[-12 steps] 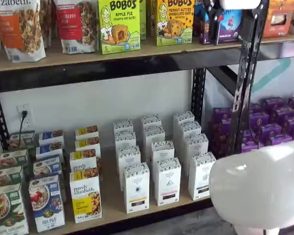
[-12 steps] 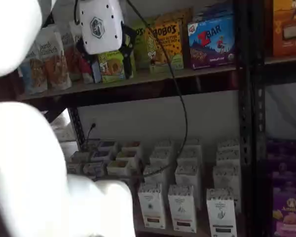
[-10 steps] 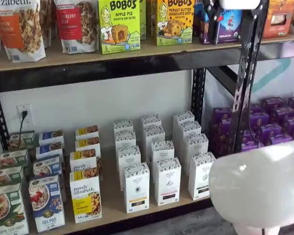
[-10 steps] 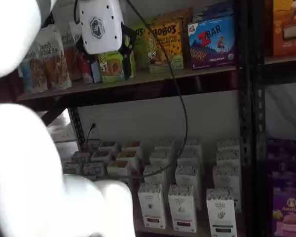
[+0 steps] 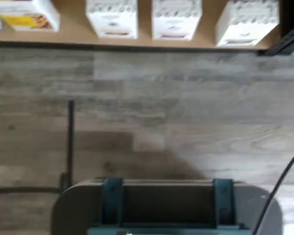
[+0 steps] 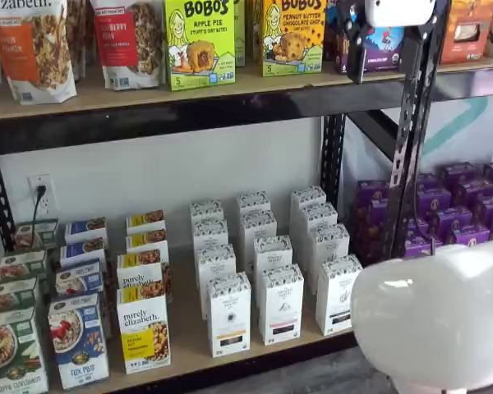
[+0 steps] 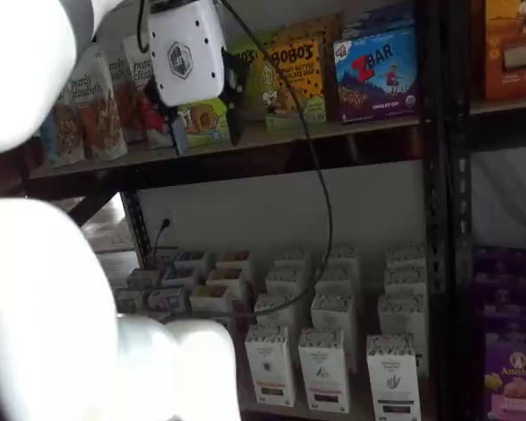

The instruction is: Pick up the white box with a green strip in the middle, on the bottom shelf, the sixth box from the left

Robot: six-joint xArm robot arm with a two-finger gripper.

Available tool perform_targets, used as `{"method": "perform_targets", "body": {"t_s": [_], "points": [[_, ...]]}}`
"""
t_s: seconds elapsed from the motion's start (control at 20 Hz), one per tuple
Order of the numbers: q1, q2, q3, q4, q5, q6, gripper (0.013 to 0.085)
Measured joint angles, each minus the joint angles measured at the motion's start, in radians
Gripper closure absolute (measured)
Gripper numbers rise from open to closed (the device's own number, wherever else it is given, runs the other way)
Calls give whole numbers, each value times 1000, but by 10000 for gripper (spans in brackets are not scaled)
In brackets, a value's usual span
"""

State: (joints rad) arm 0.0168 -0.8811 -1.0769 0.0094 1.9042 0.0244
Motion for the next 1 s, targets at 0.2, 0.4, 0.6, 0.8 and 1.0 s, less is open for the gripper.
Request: {"method": "perform_targets", "body": {"t_s": [0.2,0.4,0.6,0.8,1.0], "points": [[-11,-14,85,-29,-79,-15,130],[-19,-20,158,-37,-147,-23,130],[-39,-27,240,-28,-229,-39,130],[-54,-51,351,-15,-357,-50,130],[-78,-50,453,15,-470,-75,130]]}}
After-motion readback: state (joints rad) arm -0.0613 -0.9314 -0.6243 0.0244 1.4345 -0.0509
